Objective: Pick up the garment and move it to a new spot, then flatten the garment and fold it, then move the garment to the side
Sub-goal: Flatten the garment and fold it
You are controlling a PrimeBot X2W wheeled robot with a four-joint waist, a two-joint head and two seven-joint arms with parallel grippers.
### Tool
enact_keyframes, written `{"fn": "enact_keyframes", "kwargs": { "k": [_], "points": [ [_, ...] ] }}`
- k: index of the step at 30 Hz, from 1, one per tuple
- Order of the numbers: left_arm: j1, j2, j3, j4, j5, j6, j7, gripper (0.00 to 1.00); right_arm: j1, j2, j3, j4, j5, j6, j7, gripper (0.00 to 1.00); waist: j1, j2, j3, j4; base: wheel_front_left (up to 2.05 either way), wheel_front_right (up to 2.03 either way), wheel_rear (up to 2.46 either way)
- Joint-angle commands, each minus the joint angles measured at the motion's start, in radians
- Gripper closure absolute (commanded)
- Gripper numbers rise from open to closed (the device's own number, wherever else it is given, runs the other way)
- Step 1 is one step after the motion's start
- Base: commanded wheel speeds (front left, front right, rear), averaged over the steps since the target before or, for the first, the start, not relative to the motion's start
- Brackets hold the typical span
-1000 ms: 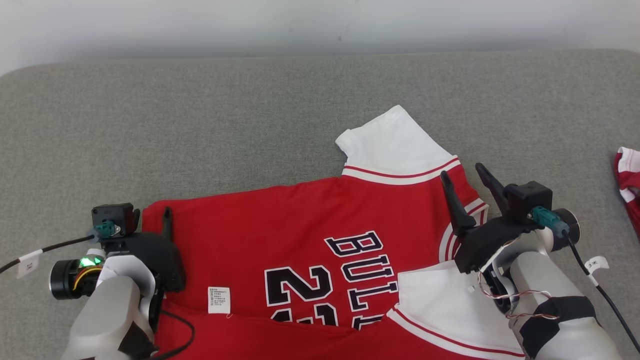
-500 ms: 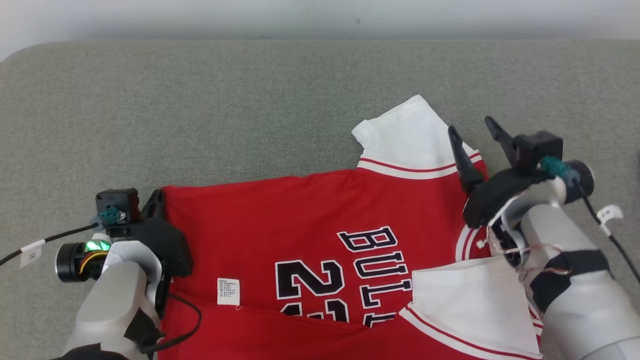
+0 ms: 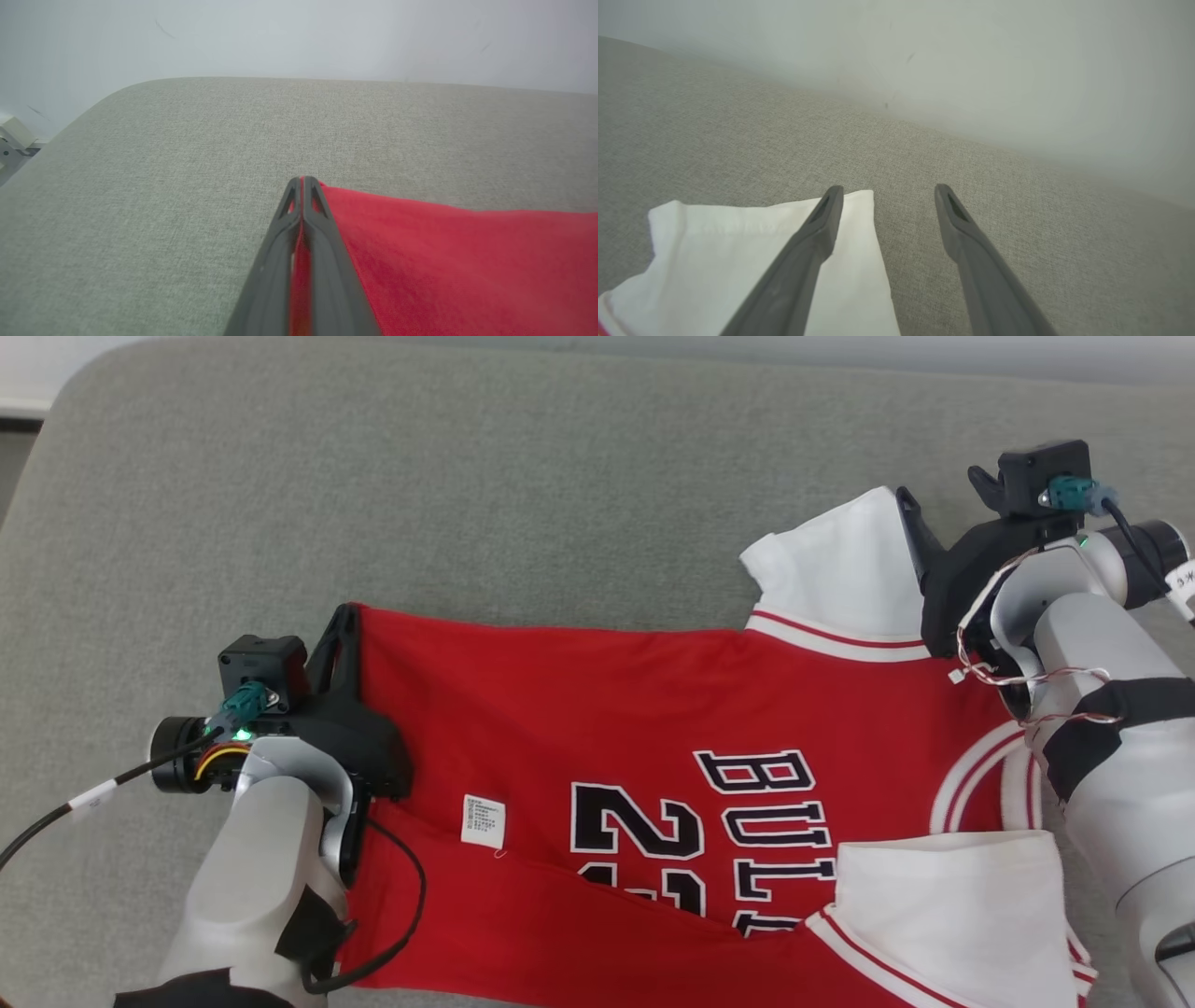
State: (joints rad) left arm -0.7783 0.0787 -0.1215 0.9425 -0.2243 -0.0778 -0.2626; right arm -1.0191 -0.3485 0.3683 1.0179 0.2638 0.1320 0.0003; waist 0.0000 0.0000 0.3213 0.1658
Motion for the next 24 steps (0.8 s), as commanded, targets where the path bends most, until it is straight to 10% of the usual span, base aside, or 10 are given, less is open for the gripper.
{"fn": "enact_keyframes", "kwargs": {
  "k": [1,8,16,24],
  "points": [
    [0.014,-0.007,0.001,-0.017,0.004,0.003,-0.002,1.0,-0.023,-0.001,0.007,0.023,-0.006,-0.003,0.011,0.0,0.0,0.0,0.038,0.038,0.0,0.0,0.0],
    [0.017,-0.02,-0.008,-0.053,0.004,-0.005,-0.003,1.0,-0.082,-0.009,0.021,0.099,-0.018,-0.003,0.044,0.21,0.0,0.0,0.069,0.079,0.0,0.0,0.0],
    [0.015,-0.025,-0.011,-0.069,0.0,-0.007,-0.003,1.0,-0.112,-0.013,0.003,0.187,-0.03,-0.003,0.073,1.0,0.0,0.0,0.08,0.095,0.0,0.0,0.0],
    [0.03,-0.026,-0.003,-0.091,0.013,-0.001,-0.003,1.0,-0.146,-0.042,-0.051,0.21,-0.078,-0.003,-0.084,1.0,0.0,0.0,0.064,0.084,0.0,0.0,0.0]
  ]
}}
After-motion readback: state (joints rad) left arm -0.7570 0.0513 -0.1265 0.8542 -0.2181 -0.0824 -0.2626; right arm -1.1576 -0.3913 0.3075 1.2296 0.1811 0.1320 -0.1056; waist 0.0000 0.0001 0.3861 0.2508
